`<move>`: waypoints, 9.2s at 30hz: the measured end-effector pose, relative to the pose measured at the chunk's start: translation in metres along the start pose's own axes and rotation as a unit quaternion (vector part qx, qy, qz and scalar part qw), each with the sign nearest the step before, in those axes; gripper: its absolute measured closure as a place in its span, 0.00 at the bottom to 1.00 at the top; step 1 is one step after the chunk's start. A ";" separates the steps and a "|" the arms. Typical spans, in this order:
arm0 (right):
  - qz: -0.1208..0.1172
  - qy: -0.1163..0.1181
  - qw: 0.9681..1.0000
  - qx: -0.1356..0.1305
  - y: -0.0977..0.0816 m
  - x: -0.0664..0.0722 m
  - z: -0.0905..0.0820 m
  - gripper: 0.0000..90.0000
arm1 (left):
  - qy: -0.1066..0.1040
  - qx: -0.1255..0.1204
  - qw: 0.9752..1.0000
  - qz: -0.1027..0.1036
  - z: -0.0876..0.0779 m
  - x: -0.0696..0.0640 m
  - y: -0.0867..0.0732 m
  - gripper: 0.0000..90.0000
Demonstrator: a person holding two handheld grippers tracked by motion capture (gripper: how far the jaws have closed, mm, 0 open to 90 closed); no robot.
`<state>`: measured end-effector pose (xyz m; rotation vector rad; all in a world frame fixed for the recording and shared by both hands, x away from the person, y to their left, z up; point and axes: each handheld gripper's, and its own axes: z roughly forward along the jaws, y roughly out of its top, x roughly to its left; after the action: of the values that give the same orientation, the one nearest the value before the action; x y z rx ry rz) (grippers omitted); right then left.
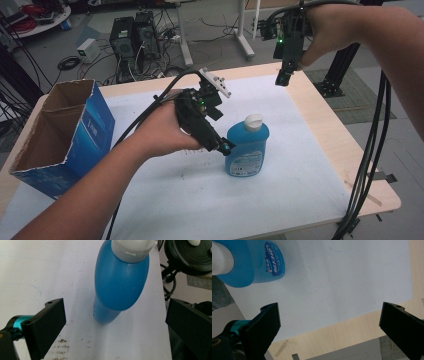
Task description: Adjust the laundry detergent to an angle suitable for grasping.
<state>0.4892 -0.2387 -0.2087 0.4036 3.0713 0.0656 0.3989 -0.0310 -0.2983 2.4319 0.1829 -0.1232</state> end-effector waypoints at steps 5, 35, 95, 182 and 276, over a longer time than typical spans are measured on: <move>0.002 0.000 1.000 0.002 0.001 0.000 0.002 0.03 | 0.000 0.009 1.000 0.006 0.010 -0.002 0.009 0.03; 0.002 -0.004 1.000 -0.002 -0.001 -0.001 0.005 0.03 | 0.023 0.101 0.994 0.045 0.059 -0.012 0.038 0.03; 0.000 -0.005 1.000 0.005 0.002 0.001 0.012 0.03 | 0.061 0.118 0.988 0.076 0.066 -0.017 0.041 0.30; -0.018 -0.009 1.000 0.024 0.022 0.027 0.011 0.03 | -0.062 0.132 0.975 0.166 -0.066 -0.024 -0.032 0.49; -0.030 -0.009 0.999 0.021 0.030 0.036 0.018 0.03 | -0.109 0.119 0.964 0.213 -0.051 -0.024 -0.087 0.37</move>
<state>0.4631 -0.1995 -0.2263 0.3130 3.0693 -0.0060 0.3626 0.0649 -0.3116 2.6111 -0.4793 -0.2267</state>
